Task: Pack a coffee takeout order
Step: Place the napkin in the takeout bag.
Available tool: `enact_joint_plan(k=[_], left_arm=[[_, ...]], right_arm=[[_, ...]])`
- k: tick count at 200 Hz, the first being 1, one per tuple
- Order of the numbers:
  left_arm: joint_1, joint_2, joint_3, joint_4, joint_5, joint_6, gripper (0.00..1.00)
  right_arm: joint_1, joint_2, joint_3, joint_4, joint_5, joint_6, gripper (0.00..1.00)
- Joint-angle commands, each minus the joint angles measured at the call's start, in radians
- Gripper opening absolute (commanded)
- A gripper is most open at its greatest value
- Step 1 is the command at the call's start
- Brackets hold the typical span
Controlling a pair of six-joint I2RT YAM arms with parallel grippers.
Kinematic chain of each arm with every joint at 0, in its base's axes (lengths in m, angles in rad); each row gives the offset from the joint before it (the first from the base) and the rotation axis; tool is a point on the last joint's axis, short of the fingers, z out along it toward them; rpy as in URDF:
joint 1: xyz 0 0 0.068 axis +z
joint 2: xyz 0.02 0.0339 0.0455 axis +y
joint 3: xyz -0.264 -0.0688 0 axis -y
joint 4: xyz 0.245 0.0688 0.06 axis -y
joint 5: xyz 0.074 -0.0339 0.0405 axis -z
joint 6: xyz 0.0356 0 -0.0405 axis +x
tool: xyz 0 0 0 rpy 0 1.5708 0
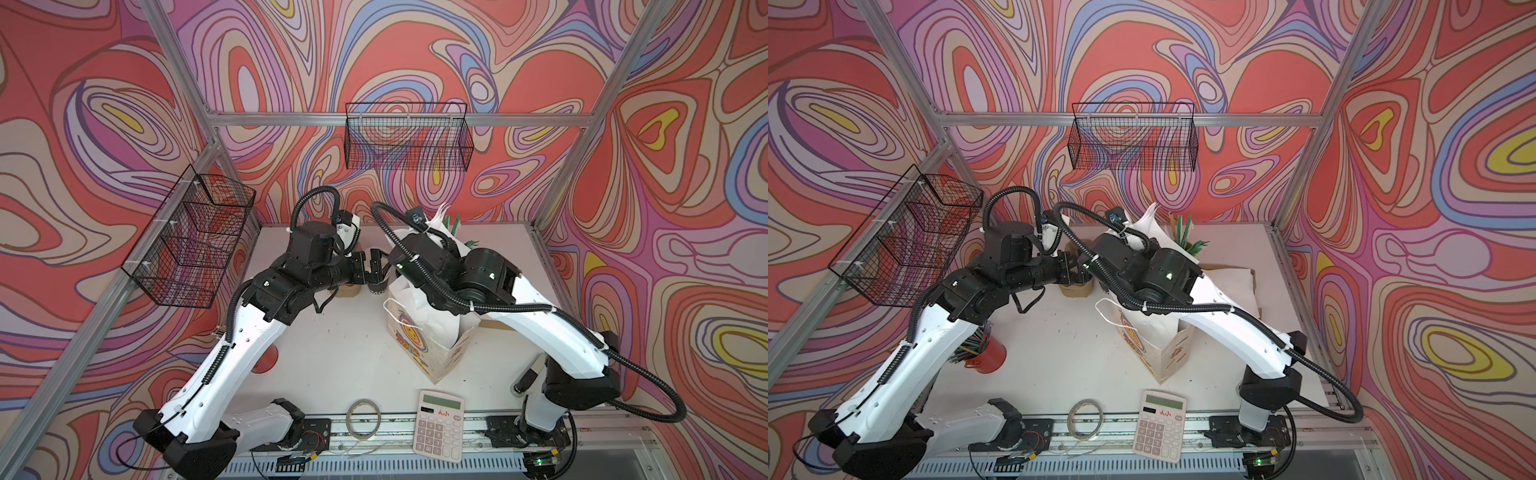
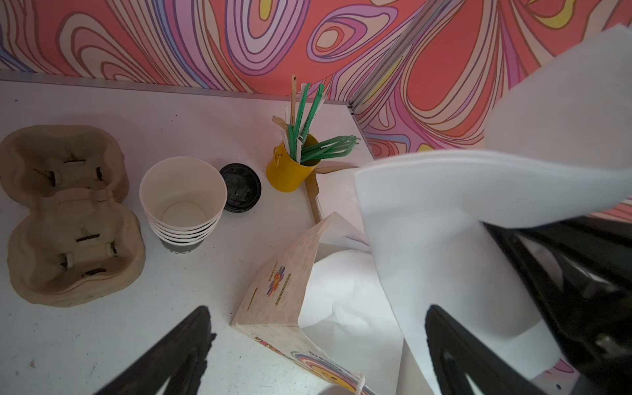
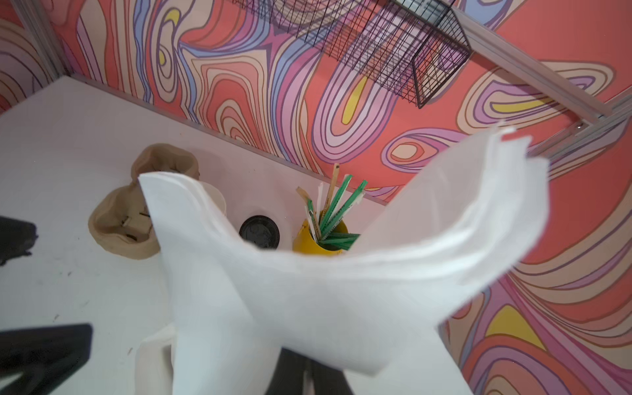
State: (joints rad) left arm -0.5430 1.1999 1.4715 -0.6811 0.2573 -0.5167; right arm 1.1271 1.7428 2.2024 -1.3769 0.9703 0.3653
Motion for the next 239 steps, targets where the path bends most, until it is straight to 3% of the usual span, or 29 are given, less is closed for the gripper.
enact_joint_plan(k=[1, 71, 104, 131, 153, 182, 216, 239], left_arm=[[0.005, -0.030, -0.026, -0.031, -0.021, -0.017, 1.00], [0.005, -0.028, -0.036, -0.029, -0.027, -0.029, 1.00], [0.005, -0.029, -0.058, -0.016, -0.050, -0.027, 1.00], [0.004, -0.025, -0.069, -0.016, -0.062, -0.028, 1.00], [0.005, -0.025, -0.063, -0.020, -0.059, -0.024, 1.00], [0.005, -0.019, -0.054, -0.032, -0.061, -0.014, 1.00], [0.005, -0.007, -0.059, -0.016, -0.041, -0.019, 1.00], [0.004, -0.002, -0.059, -0.008, -0.029, -0.023, 1.00]], right_arm=[[0.022, -0.050, -0.074, -0.140, 0.088, 0.088, 0.00], [0.023, -0.203, -0.445, -0.088, -0.041, 0.148, 0.00], [0.023, -0.229, -0.560, 0.004, -0.126, 0.123, 0.00], [0.023, -0.208, -0.563, 0.058, -0.173, 0.124, 0.00], [0.023, -0.211, -0.539, 0.077, -0.189, 0.142, 0.28], [0.023, -0.246, -0.495, 0.101, -0.202, 0.161, 0.52], [0.023, -0.255, -0.446, 0.077, -0.198, 0.203, 0.60], [0.021, -0.310, -0.451, 0.101, -0.193, 0.237, 0.76]])
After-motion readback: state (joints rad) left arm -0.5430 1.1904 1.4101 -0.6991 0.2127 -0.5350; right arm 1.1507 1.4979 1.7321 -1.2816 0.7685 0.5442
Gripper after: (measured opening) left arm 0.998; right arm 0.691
